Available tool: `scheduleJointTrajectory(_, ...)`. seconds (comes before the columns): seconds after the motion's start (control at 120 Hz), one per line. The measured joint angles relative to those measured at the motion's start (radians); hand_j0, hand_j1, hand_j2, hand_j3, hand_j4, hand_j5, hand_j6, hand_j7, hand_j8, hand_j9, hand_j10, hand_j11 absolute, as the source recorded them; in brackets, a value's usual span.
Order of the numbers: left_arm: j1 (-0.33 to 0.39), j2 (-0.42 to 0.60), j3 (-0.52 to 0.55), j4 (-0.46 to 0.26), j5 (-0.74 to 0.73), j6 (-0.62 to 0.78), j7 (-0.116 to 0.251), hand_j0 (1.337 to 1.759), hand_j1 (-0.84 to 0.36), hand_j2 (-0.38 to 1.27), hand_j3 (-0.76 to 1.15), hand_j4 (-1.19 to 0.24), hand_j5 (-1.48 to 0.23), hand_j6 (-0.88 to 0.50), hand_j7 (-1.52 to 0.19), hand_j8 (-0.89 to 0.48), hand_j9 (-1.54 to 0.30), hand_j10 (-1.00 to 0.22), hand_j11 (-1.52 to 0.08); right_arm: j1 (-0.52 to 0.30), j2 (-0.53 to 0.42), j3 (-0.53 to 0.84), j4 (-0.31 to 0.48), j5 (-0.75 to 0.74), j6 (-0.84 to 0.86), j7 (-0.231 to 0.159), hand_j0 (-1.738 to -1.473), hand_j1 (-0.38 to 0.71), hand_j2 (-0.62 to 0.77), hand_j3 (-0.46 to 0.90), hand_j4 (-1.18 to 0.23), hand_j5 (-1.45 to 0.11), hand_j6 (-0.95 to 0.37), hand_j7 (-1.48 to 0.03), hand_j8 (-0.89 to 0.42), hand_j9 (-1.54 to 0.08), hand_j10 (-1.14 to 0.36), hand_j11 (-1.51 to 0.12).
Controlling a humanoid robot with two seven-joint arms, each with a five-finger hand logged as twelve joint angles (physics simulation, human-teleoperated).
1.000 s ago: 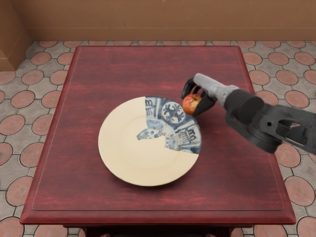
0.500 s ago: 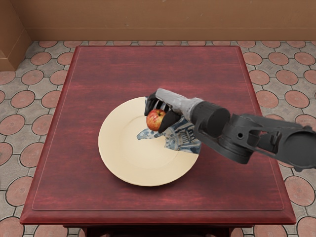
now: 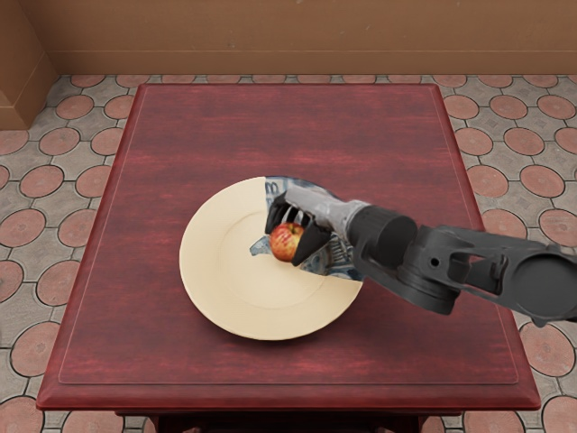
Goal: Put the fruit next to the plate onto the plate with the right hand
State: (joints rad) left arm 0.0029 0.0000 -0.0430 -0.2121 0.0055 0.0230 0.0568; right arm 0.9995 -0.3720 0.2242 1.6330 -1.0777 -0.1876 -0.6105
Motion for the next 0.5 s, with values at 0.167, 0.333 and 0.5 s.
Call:
scheduleJointTrajectory(0.167,0.0,0.0,0.0,0.0,0.0,0.0,0.0,1.658,0.35,0.0,0.0,0.0,0.0,0.0,0.0,0.0,0.0,0.0,0.0,-0.005,-0.003,0.035,-0.003,0.037,0.025,0.0,-1.658,-0.08,0.11,0.0,-0.28,-0.41,-0.18,-0.38,-0.15,-0.41,-0.25,-0.41)
scheduleJointTrajectory(0.333,0.0,0.0,0.0,0.0,0.0,0.0,0.0,1.658,0.35,0.0,0.0,0.0,0.0,0.0,0.0,0.0,0.0,0.0,0.0,-0.005,-0.097,0.251,0.018,0.298,0.258,0.0,-1.658,-0.22,0.05,0.0,-0.13,-0.19,-0.09,-0.18,-0.08,-0.19,-0.12,-0.19)
scheduleJointTrajectory(0.5,0.0,0.0,0.0,0.0,0.0,0.0,0.0,1.658,0.35,0.0,0.0,0.0,0.0,0.0,0.0,0.0,0.0,0.0,0.0,0.002,-0.286,0.416,0.014,0.628,0.504,0.0,-1.658,-0.28,0.02,0.0,-0.07,-0.1,-0.05,-0.09,-0.04,-0.1,-0.06,-0.1)
